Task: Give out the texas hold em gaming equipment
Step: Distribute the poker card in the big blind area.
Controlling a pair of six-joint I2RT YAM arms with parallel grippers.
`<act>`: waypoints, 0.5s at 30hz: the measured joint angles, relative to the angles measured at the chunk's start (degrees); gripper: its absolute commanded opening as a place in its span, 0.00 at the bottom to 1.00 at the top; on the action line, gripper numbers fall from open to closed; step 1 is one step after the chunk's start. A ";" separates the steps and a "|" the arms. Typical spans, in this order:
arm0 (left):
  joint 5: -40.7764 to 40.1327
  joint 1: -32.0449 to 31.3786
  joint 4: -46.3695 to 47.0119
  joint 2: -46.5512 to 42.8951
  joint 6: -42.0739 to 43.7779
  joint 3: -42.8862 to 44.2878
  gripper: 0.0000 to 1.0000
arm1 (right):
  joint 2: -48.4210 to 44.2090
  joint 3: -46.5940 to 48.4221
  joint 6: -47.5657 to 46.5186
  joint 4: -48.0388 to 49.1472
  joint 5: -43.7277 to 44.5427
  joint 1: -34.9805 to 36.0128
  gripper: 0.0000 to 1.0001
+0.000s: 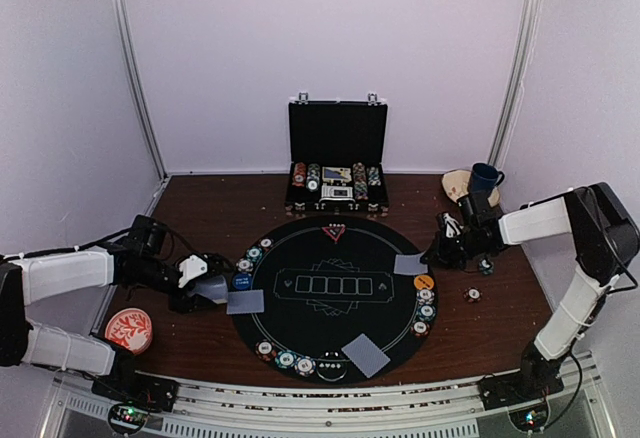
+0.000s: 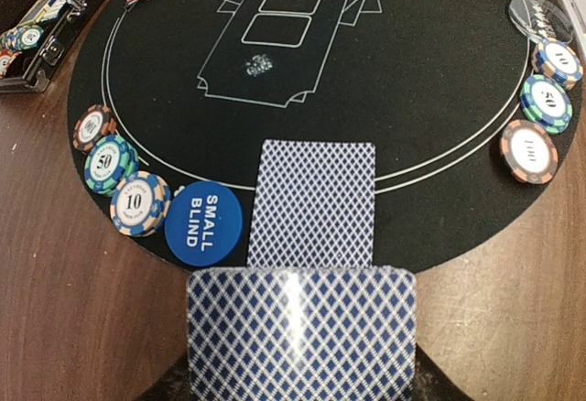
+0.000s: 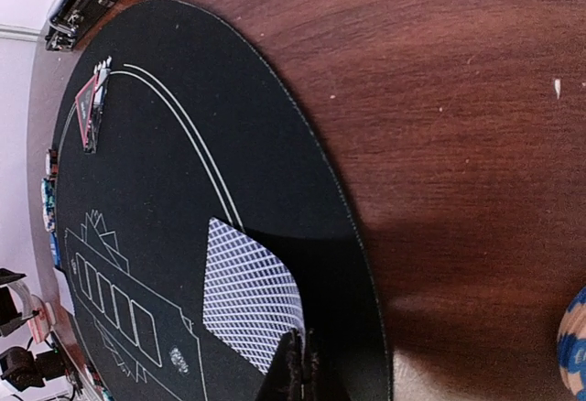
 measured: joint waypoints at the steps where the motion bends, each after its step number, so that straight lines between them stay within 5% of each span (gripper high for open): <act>1: 0.00 0.00 -0.02 0.00 0.00 0.00 0.10 | 0.42 0.46 -0.28 -0.39 0.28 -0.02 0.00; 10: 0.02 0.00 -0.07 0.00 0.04 0.00 0.10 | 4.37 5.03 -2.34 -3.02 3.54 -0.13 0.08; 15: 0.00 0.00 -0.07 0.02 0.07 0.00 0.10 | 4.37 5.81 -3.19 -4.37 5.66 -0.17 0.26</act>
